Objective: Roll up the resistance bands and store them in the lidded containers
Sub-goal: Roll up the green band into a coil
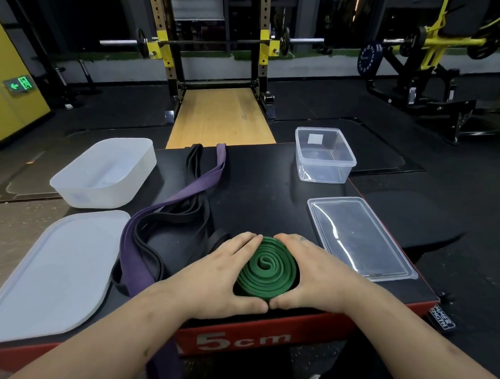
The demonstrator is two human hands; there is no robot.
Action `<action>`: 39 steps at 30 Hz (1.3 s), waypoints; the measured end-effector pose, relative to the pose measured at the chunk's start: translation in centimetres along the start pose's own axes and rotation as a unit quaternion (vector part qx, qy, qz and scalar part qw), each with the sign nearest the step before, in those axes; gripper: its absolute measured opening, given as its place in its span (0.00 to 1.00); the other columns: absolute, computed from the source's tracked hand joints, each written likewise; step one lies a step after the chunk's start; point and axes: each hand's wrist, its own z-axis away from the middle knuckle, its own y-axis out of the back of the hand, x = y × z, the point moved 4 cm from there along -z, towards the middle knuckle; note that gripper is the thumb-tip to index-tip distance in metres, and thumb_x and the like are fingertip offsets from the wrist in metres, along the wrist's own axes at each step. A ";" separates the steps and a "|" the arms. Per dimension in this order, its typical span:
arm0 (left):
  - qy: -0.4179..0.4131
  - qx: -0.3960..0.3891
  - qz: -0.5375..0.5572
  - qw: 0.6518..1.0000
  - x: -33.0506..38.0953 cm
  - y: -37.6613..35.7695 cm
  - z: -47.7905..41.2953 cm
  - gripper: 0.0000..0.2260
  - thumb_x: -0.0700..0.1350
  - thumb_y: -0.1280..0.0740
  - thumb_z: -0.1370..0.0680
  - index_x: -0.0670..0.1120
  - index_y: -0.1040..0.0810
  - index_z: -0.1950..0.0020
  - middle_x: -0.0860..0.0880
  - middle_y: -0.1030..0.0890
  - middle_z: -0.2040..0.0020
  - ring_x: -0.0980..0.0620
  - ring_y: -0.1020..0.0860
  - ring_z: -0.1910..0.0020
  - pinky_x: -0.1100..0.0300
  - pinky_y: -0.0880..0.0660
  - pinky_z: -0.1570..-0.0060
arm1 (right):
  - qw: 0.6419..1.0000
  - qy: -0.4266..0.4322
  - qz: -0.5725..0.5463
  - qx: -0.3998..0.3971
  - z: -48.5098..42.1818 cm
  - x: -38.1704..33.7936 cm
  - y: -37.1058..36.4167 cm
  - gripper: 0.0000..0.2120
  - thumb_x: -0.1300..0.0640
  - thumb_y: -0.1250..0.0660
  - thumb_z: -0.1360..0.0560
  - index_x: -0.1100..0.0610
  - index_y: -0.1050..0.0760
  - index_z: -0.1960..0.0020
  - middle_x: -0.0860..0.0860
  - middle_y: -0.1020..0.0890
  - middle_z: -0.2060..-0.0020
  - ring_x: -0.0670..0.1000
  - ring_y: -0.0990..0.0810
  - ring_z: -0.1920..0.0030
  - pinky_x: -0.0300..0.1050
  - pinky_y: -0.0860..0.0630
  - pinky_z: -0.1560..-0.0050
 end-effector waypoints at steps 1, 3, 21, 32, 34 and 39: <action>-0.005 0.005 -0.004 1.000 -0.1 -0.1 0.1 0.51 0.72 0.34 0.27 0.57 0.63 0.18 0.64 0.62 0.20 0.67 0.61 0.22 0.68 0.55 0.24 | 1.000 -0.002 0.002 -0.005 -0.1 0.0 0.0 0.49 0.29 0.22 0.41 0.38 0.40 0.27 0.34 0.32 0.34 0.38 0.32 0.31 0.43 0.29 0.31; -0.014 0.019 -0.013 1.000 -0.3 -0.4 0.0 0.50 0.72 0.35 0.26 0.56 0.62 0.17 0.62 0.61 0.19 0.65 0.60 0.21 0.67 0.55 0.23 | 1.000 -0.005 0.003 -0.015 -0.3 0.0 0.0 0.49 0.30 0.22 0.42 0.38 0.40 0.27 0.34 0.33 0.34 0.37 0.32 0.31 0.43 0.29 0.31; -0.020 0.134 0.048 0.990 -0.1 3.0 -3.0 0.50 0.73 0.31 0.32 0.56 0.48 0.17 0.61 0.49 0.19 0.64 0.48 0.21 0.60 0.43 0.23 | 0.997 0.048 0.063 0.000 -3.0 -0.8 5.8 0.56 0.34 0.19 0.39 0.45 0.43 0.20 0.37 0.35 0.31 0.35 0.37 0.30 0.34 0.35 0.29; -0.017 0.198 0.013 0.980 0.3 11.4 -14.0 0.41 0.70 0.32 0.27 0.56 0.41 0.20 0.61 0.40 0.24 0.59 0.37 0.27 0.66 0.42 0.32 | 0.995 0.004 0.053 0.085 -9.9 4.4 15.8 0.41 0.32 0.22 0.40 0.41 0.31 0.31 0.41 0.28 0.39 0.43 0.29 0.35 0.48 0.28 0.31; -0.010 0.201 -0.003 0.979 0.1 12.2 -16.4 0.39 0.69 0.33 0.26 0.55 0.41 0.20 0.59 0.39 0.24 0.59 0.38 0.26 0.65 0.44 0.33 | 0.993 -0.015 0.050 0.103 -11.4 6.3 16.8 0.35 0.30 0.24 0.41 0.38 0.28 0.37 0.40 0.27 0.44 0.43 0.27 0.38 0.51 0.26 0.34; 0.000 0.194 0.001 0.981 -1.0 12.3 -22.4 0.33 0.65 0.37 0.20 0.54 0.41 0.20 0.56 0.37 0.24 0.55 0.38 0.24 0.58 0.39 0.27 | 0.986 -0.061 0.030 0.153 -14.3 10.9 18.9 0.38 0.31 0.24 0.41 0.41 0.28 0.34 0.40 0.28 0.41 0.43 0.27 0.37 0.48 0.28 0.32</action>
